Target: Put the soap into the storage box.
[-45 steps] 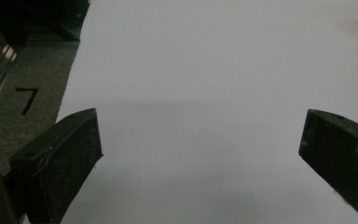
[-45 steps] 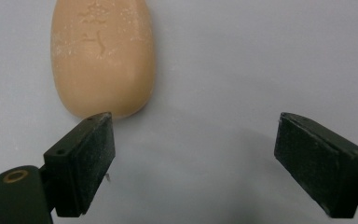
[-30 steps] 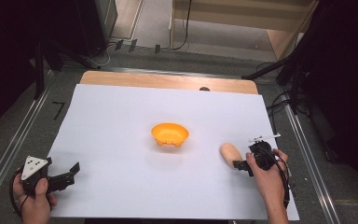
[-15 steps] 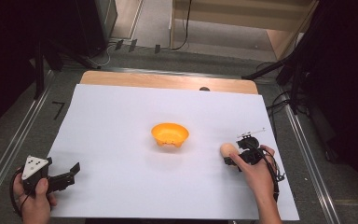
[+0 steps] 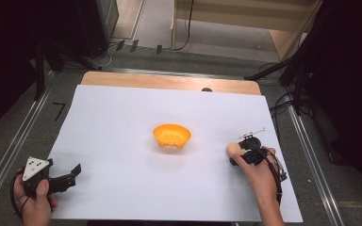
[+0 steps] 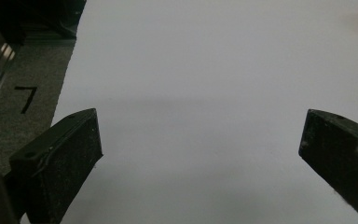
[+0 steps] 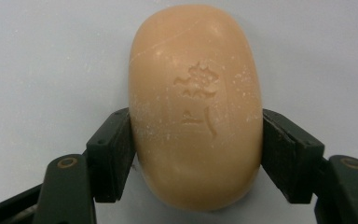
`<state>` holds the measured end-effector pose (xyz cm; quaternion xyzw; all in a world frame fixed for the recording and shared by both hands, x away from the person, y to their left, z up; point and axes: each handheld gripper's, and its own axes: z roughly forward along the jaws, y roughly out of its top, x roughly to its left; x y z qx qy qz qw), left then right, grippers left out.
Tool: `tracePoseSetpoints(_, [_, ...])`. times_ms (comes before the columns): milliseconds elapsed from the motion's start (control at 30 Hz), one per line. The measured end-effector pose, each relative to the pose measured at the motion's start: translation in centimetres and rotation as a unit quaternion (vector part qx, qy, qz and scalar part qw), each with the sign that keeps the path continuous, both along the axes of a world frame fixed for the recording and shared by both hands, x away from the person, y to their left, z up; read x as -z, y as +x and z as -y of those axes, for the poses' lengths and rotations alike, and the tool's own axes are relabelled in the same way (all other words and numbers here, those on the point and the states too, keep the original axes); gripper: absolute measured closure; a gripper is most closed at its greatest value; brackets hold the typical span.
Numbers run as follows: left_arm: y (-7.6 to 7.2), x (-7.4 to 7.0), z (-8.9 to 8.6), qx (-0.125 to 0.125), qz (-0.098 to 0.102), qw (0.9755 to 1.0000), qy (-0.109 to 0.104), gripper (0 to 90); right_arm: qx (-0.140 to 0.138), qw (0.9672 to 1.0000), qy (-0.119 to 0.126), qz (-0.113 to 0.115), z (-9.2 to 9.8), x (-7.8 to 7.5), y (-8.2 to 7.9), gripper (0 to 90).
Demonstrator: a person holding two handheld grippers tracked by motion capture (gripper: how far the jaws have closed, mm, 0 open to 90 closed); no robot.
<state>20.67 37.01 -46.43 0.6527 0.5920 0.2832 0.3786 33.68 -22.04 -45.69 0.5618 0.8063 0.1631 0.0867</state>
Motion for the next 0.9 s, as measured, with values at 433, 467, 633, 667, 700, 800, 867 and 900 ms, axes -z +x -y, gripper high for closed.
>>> tracePoseSetpoints(433, [0.01, 0.0, -0.04, 0.002, -0.002, 1.0, -0.001, 0.0, -0.005, 0.9995, -0.011, -0.028, -0.15, -0.17, 0.63, 32.4])
tracePoseSetpoints(467, [0.02, 0.01, -0.04, 0.001, -0.001, 1.0, -0.002, 0.0, -0.001, 0.9995, -0.012, -0.028, -0.17, -0.18, 0.6, 32.4])
tracePoseSetpoints(633, [0.02, -0.01, -0.08, 0.002, -0.003, 1.0, -0.002, 0.0, -0.013, 0.9996, -0.014, -0.021, -0.22, -0.1, 0.51, 32.0])
tracePoseSetpoints(667, [0.01, -0.02, -0.09, 0.003, -0.003, 1.0, -0.002, 0.0, -0.017, 0.9997, -0.01, -0.016, -0.12, -0.05, 0.48, 32.3])
tracePoseSetpoints(700, [0.01, -0.01, -0.09, 0.003, -0.003, 1.0, -0.002, 0.0, -0.02, 0.9996, -0.008, -0.016, -0.01, -0.06, 0.43, 32.6])
tracePoseSetpoints(800, [0.02, -0.02, -0.1, 0.003, -0.005, 1.0, -0.003, 0.0, -0.027, 0.9995, -0.003, -0.013, 0.15, -0.05, 0.34, 32.9])
tracePoseSetpoints(867, [0.06, 0.01, -0.09, 0.003, -0.004, 1.0, -0.004, 0.0, -0.041, 0.999, 0.002, -0.016, 0.44, -0.14, 0.46, 33.1])
tracePoseSetpoints(900, [0.06, 0.01, -0.09, 0.003, -0.004, 1.0, -0.004, 0.0, -0.046, 0.9988, 0.001, -0.019, 0.47, -0.18, 0.49, 33.1])
